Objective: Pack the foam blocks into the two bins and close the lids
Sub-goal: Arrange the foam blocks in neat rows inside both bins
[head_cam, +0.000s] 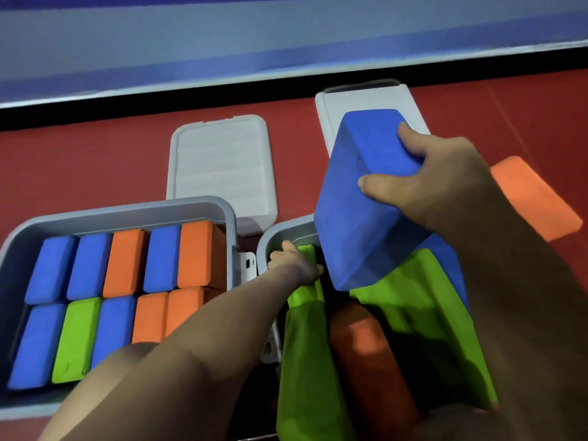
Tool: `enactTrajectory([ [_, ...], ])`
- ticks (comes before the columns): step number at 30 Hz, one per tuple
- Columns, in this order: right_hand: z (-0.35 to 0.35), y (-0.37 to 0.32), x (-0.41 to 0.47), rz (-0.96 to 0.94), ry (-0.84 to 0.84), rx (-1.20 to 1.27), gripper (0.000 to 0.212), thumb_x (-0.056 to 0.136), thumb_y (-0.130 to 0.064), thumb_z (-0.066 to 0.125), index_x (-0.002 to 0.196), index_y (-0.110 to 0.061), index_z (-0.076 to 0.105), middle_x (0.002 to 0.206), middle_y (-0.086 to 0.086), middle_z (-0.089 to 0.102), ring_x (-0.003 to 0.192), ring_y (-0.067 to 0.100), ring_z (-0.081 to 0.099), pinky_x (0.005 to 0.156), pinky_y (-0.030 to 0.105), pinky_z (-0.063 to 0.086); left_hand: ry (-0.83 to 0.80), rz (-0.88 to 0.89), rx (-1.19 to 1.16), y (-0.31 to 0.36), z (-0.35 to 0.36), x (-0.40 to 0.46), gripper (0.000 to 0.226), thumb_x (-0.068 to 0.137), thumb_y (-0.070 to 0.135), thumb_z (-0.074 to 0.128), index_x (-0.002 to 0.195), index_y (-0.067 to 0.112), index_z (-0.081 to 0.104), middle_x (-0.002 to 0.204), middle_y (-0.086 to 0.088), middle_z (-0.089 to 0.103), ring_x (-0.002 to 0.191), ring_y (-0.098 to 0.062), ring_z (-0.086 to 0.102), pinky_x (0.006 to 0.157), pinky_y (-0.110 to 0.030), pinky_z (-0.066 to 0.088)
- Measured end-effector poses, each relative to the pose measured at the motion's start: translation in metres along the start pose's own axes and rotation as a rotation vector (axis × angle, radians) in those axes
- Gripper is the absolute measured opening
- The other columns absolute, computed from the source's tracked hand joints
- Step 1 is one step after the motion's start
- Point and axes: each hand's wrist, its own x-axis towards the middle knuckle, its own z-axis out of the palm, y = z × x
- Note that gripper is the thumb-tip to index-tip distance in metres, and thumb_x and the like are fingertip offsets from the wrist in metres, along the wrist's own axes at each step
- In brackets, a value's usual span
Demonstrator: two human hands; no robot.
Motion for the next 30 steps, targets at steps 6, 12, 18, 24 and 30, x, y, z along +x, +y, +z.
enactTrajectory([
  [6, 0.006, -0.004, -0.015, -0.001, 0.019, -0.056, 0.083, 0.072, -0.043, 0.074, 0.144, -0.033, 0.035, 0.112, 0.005, 0.037, 0.117, 0.032, 0.049, 0.102, 0.046, 0.041, 0.051, 0.061, -0.012, -0.010, 0.008, -0.017, 0.085, 0.079, 0.055, 0.061, 0.144, 0.015, 0.023, 0.139, -0.019, 0.031, 0.128, -0.035, 0.040, 0.103, -0.040, 0.039],
  [12, 0.014, -0.004, -0.026, -0.045, -0.044, -0.113, 0.084, 0.072, -0.046, 0.071, 0.145, -0.036, 0.031, 0.106, 0.000, 0.029, 0.112, 0.028, 0.050, 0.099, 0.043, 0.043, 0.017, 0.128, 0.125, -0.005, -0.009, -0.011, 0.071, 0.077, 0.066, 0.053, 0.128, 0.016, 0.053, 0.123, -0.010, 0.056, 0.112, -0.029, 0.056, 0.092, -0.035, 0.050],
  [18, 0.013, 0.002, -0.023, 0.021, -0.070, -0.177, 0.085, 0.075, -0.049, 0.068, 0.147, -0.036, 0.025, 0.116, 0.006, 0.035, 0.116, 0.029, 0.047, 0.098, 0.044, 0.044, -0.119, 0.062, 0.230, 0.003, -0.023, -0.020, 0.109, 0.079, 0.073, 0.050, 0.152, 0.006, 0.007, 0.150, -0.013, 0.029, 0.138, -0.034, 0.033, 0.106, -0.040, 0.042],
  [24, 0.016, 0.005, -0.020, 0.027, -0.016, -0.152, 0.086, 0.071, -0.049, 0.068, 0.147, -0.031, 0.030, 0.123, 0.012, 0.046, 0.111, 0.032, 0.051, 0.095, 0.048, 0.046, -0.119, 0.094, 0.223, -0.003, -0.029, -0.025, 0.091, 0.084, 0.056, 0.053, 0.148, 0.001, 0.019, 0.142, -0.016, 0.037, 0.130, -0.033, 0.045, 0.099, -0.036, 0.049],
  [30, 0.021, 0.000, -0.023, 0.024, -0.027, -0.149, 0.082, 0.074, -0.046, 0.069, 0.146, -0.033, 0.031, 0.121, 0.009, 0.038, 0.116, 0.032, 0.047, 0.101, 0.048, 0.041, 0.000, 0.075, 0.143, -0.010, -0.027, -0.040, 0.091, 0.076, 0.060, 0.057, 0.142, 0.005, 0.030, 0.137, -0.017, 0.038, 0.124, -0.029, 0.047, 0.094, -0.032, 0.047],
])
